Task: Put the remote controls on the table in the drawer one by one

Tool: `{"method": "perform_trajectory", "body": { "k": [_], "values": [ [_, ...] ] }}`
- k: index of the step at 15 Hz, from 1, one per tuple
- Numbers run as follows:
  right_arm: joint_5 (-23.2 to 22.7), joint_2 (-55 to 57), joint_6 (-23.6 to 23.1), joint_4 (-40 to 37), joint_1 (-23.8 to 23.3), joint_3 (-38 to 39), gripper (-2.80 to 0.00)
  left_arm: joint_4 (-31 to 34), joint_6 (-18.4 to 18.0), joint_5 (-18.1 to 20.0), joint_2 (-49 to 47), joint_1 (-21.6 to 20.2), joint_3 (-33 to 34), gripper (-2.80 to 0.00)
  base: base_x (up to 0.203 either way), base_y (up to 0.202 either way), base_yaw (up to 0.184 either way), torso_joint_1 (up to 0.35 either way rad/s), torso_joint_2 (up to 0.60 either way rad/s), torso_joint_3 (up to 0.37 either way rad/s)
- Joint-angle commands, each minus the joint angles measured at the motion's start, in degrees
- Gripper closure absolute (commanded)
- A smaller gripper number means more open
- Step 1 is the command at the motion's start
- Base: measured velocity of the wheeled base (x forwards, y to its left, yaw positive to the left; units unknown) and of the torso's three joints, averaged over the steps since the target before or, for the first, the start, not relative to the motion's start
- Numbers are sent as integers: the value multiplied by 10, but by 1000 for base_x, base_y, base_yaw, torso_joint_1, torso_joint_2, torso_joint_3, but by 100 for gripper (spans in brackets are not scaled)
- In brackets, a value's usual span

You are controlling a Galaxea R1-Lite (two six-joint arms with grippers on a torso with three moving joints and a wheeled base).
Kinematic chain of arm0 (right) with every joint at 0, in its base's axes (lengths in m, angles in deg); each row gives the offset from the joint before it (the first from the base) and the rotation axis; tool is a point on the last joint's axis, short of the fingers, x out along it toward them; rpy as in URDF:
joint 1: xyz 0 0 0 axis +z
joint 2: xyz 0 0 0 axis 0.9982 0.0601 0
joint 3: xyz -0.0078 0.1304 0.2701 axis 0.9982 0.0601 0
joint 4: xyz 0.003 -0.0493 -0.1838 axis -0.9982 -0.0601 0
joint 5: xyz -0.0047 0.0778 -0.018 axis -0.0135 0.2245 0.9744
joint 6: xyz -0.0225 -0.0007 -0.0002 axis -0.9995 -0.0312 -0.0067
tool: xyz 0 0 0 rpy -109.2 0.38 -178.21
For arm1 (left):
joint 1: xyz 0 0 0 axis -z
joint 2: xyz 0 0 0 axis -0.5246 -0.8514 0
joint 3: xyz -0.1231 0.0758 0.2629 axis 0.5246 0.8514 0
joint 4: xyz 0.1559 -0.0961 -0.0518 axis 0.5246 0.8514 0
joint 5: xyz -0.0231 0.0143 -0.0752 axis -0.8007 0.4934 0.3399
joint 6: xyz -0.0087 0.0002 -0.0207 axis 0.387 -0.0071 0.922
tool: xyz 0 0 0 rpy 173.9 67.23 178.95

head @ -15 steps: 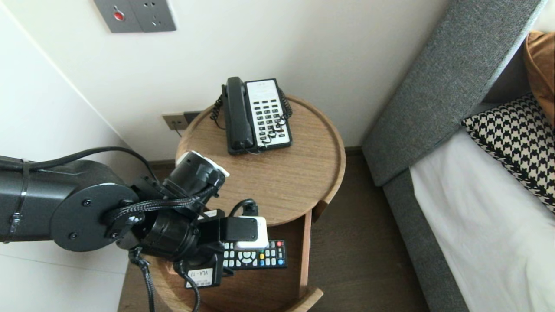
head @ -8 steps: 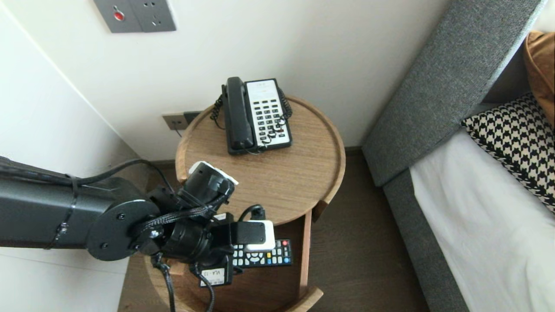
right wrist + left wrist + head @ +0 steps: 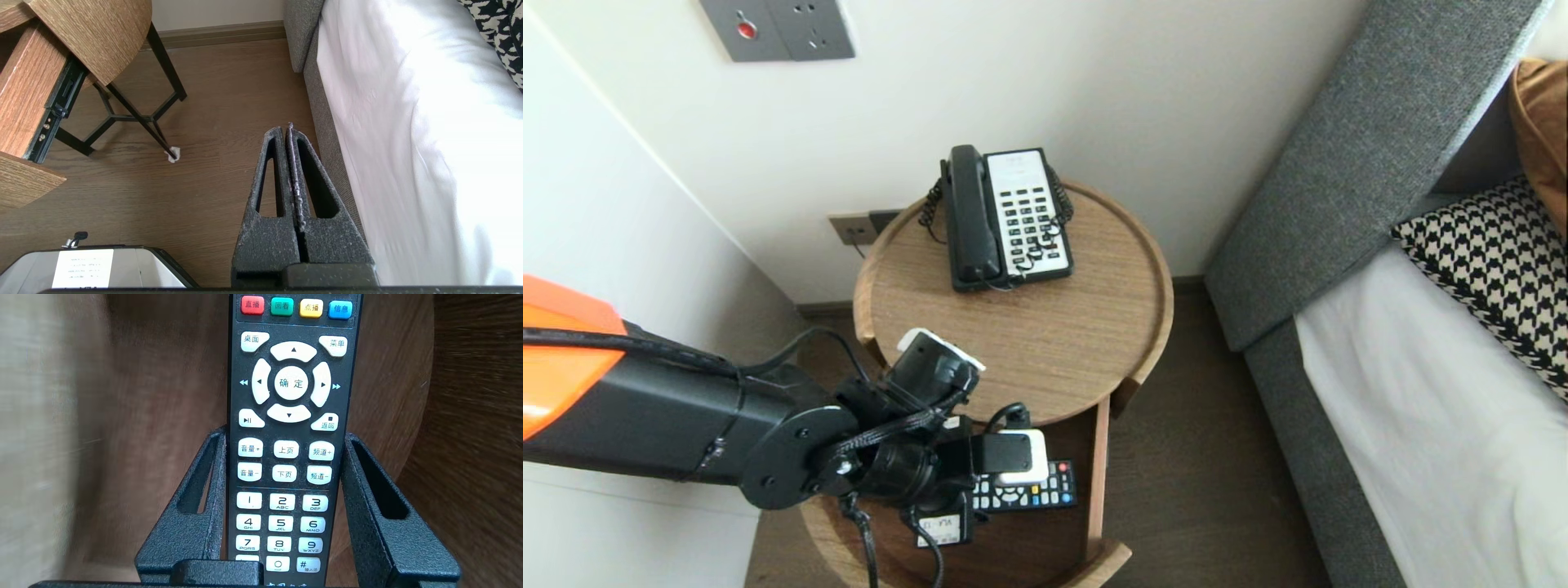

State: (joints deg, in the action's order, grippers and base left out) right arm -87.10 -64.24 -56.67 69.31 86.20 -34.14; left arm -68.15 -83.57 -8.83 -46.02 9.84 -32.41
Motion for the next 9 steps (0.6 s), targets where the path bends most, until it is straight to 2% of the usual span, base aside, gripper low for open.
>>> {"method": "perform_trajectory", "body": {
  "k": [1,9],
  "values": [
    [0,-6,0,1,0,3,0,-2,1,0,-17,0,3,0,0,0,0,0,0,0],
    [0,-6,0,0,0,3,0,-28,3,2,-47,0,8,0,0,0,0,0,0,0]
  ]
}}
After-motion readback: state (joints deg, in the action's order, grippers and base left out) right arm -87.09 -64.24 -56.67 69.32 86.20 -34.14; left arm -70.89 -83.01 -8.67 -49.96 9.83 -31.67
